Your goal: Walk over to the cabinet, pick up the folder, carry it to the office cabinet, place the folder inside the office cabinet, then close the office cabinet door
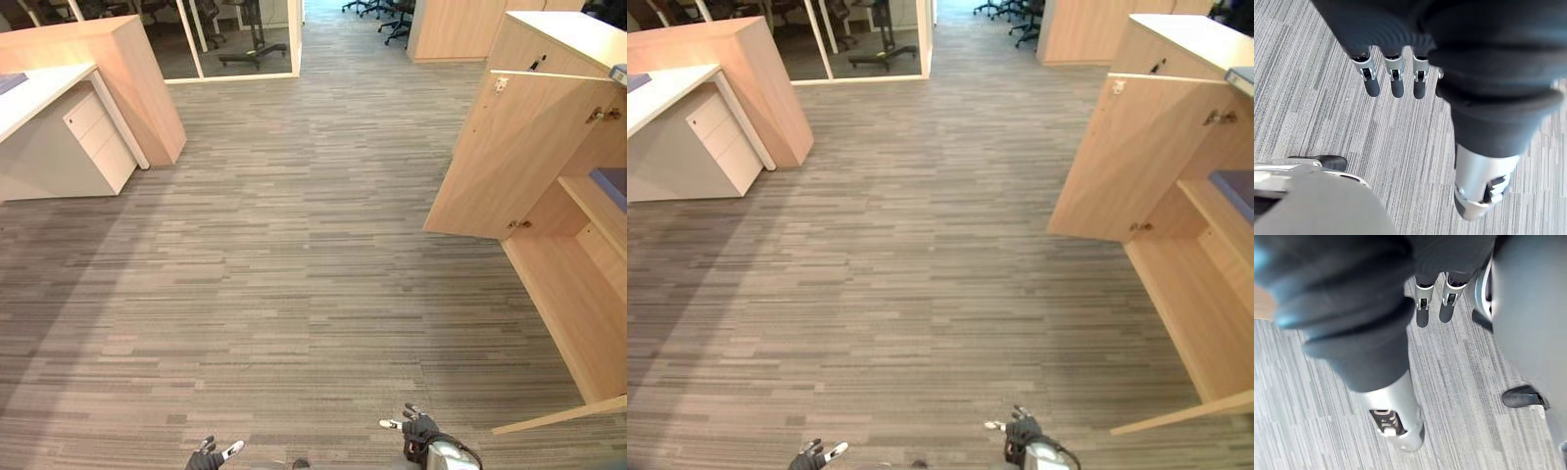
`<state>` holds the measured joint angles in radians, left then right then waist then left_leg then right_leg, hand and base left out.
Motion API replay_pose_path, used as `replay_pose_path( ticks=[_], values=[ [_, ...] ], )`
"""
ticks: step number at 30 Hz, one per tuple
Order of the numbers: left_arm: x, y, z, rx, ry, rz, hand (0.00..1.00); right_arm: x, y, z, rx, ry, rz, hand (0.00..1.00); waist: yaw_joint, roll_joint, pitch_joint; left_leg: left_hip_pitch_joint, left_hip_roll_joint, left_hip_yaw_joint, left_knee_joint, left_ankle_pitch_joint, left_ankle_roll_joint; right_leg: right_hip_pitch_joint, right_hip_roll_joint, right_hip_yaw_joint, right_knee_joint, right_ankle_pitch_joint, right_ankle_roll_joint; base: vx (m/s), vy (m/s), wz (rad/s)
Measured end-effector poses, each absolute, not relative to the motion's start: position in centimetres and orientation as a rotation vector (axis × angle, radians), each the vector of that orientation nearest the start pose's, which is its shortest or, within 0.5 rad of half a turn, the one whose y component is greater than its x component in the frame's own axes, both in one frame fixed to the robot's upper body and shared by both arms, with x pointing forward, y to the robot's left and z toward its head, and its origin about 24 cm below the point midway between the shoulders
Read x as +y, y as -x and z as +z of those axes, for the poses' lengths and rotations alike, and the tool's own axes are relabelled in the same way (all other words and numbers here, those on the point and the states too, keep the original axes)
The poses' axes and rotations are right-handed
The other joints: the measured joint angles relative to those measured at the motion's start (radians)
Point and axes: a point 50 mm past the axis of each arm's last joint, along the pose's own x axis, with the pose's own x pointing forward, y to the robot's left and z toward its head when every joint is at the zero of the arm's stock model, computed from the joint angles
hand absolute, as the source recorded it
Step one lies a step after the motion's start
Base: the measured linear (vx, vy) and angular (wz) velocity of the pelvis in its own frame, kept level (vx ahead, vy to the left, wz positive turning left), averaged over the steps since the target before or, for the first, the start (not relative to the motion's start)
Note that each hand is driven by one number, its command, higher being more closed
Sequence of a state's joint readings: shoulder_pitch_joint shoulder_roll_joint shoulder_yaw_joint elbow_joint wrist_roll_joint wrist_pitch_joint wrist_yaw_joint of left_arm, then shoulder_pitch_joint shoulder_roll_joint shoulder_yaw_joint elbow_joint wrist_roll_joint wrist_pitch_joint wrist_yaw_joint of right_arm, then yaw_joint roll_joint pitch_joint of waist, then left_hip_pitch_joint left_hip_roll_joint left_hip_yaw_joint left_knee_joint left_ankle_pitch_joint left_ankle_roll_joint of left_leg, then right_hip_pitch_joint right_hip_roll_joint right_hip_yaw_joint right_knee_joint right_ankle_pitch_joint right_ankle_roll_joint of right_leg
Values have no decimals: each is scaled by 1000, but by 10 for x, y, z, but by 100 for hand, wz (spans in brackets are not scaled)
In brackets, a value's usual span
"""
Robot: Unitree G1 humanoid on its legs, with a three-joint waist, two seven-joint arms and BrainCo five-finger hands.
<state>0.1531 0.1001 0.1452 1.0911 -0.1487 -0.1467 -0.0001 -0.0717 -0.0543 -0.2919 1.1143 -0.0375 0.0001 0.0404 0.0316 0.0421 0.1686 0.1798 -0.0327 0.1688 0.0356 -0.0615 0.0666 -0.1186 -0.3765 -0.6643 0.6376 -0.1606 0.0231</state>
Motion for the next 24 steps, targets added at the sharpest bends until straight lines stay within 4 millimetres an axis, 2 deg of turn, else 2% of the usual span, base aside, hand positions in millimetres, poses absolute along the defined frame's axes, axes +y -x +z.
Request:
replay_pose_path(
  ticks=[1, 2, 3, 4, 5, 6, 7, 8, 9, 10, 12, 13, 14, 15, 16, 17, 19, 22, 24],
  values=[
    [213, -67, -162, 1062, 106, 326, 0, -196, -139, -152, 1031, -102, -208, 0, 1, -8, 6, 5, 2, 4, 0, -11, 1, -11, 21, -19, -60, 4, -1, 81, -183, -15],
    [216, -68, -162, 1058, 115, 342, 0, -193, -141, -152, 1028, -106, -202, 0, 4, -17, 14, 9, 4, 10, 0, -33, -7, -26, 61, -52, -197, 33, -7, 66, -193, -15],
    [218, -67, -162, 1058, 124, 358, 0, -192, -141, -152, 1028, -111, -200, 0, 4, -32, 16, 12, -4, 9, 0, -46, -18, -45, 80, -64, -308, 87, -37, 77, -189, -4],
    [219, -65, -162, 1063, 126, 363, 0, -191, -141, -152, 1025, -112, -201, 0, -2, -41, 15, 13, -6, 2, -1, -52, -25, -49, 84, -58, -324, 126, -71, 153, -191, 12],
    [217, -65, -163, 1070, 128, 356, 0, -191, -143, -152, 1027, -112, -199, 0, -12, -38, 9, 15, 5, -10, -11, -63, -40, -52, 104, -62, -340, 164, -113, 207, -194, 13],
    [214, -66, -163, 1069, 144, 355, 0, -191, -146, -151, 1021, -114, -197, 0, -12, -24, 7, 12, 34, -14, -24, -74, -56, -55, 138, -74, -351, 143, -114, 226, -203, 6],
    [214, -66, -163, 1070, 146, 356, 0, -189, -146, -151, 1021, -118, -195, 0, -12, -20, 7, 13, 49, -15, -31, -77, -63, -55, 155, -79, -354, 130, -115, 218, -220, -2],
    [216, -65, -163, 1073, 147, 356, 0, -186, -146, -151, 1021, -125, -190, 0, -13, -14, 2, 17, 80, -19, -34, -87, -81, -47, 194, -96, -357, 99, -115, 227, -262, 3],
    [217, -64, -163, 1078, 140, 353, 0, -185, -144, -152, 1027, -129, -191, 0, -12, -16, 0, 30, 119, -24, -24, -101, -99, -29, 233, -108, -365, 70, -115, 240, -287, 6],
    [217, -64, -163, 1080, 134, 350, 0, -185, -142, -153, 1031, -130, -193, 0, -13, -17, -2, 31, 137, -26, -9, -109, -104, -17, 251, -115, -372, 58, -116, 268, -325, 11],
    [221, -64, -163, 1083, 118, 341, 0, -186, -135, -155, 1046, -156, -222, 0, -18, -28, -6, -8, 186, -29, 137, -149, -118, 26, 301, -128, -401, 25, -116, 318, -374, 16],
    [223, -64, -162, 1079, 127, 356, 0, -188, -127, -158, 1061, -176, -244, 0, -17, -47, -17, -106, 204, -30, 391, -163, -139, 67, 329, -128, -459, 26, -116, 351, -359, -1],
    [223, -64, -162, 1074, 151, 376, 0, -191, -123, -159, 1071, -172, -252, 0, -19, -37, -20, -204, 234, -38, 679, -159, -199, 109, 365, -117, -498, 29, -116, 354, -268, -17],
    [221, -62, -163, 1075, 168, 391, 0, -192, -121, -159, 1078, -174, -260, 0, -17, -34, -22, -238, 251, -35, 790, -153, -221, 124, 384, -106, -512, 29, -116, 322, -123, -51],
    [220, -60, -163, 1069, 202, 425, 0, -192, -118, -161, 1089, -185, -267, 0, -9, -24, -27, -284, 287, -1, 957, -151, -224, 156, 418, -75, -538, 29, -116, 318, -70, -75],
    [222, -60, -163, 1065, 212, 443, 0, -192, -120, -160, 1087, -189, -268, 0, 0, -27, -25, -319, 312, 32, 1037, -163, -203, 184, 439, -39, -560, 29, -115, 250, -48, -84],
    [223, -64, -161, 1040, 225, 458, 0, -192, -119, -161, 1097, -187, -271, 0, 17, -30, -19, -382, 318, 56, 1026, -187, -167, 205, 448, 17, -576, 28, -112, 195, -35, -89],
    [223, -70, -160, 1009, 241, 482, 0, -193, -120, -161, 1105, -182, -272, 0, 27, -39, 10, -460, 296, 16, 813, -211, -149, 254, 439, 85, -596, 30, -100, 147, 1, -82],
    [222, -68, -160, 1006, 269, 515, 0, -194, -123, -160, 1098, -172, -264, 0, 30, -40, 15, -476, 254, -94, 443, -180, -161, 280, 416, 160, -599, 19, -78, 237, 83, -84]
  ],
)
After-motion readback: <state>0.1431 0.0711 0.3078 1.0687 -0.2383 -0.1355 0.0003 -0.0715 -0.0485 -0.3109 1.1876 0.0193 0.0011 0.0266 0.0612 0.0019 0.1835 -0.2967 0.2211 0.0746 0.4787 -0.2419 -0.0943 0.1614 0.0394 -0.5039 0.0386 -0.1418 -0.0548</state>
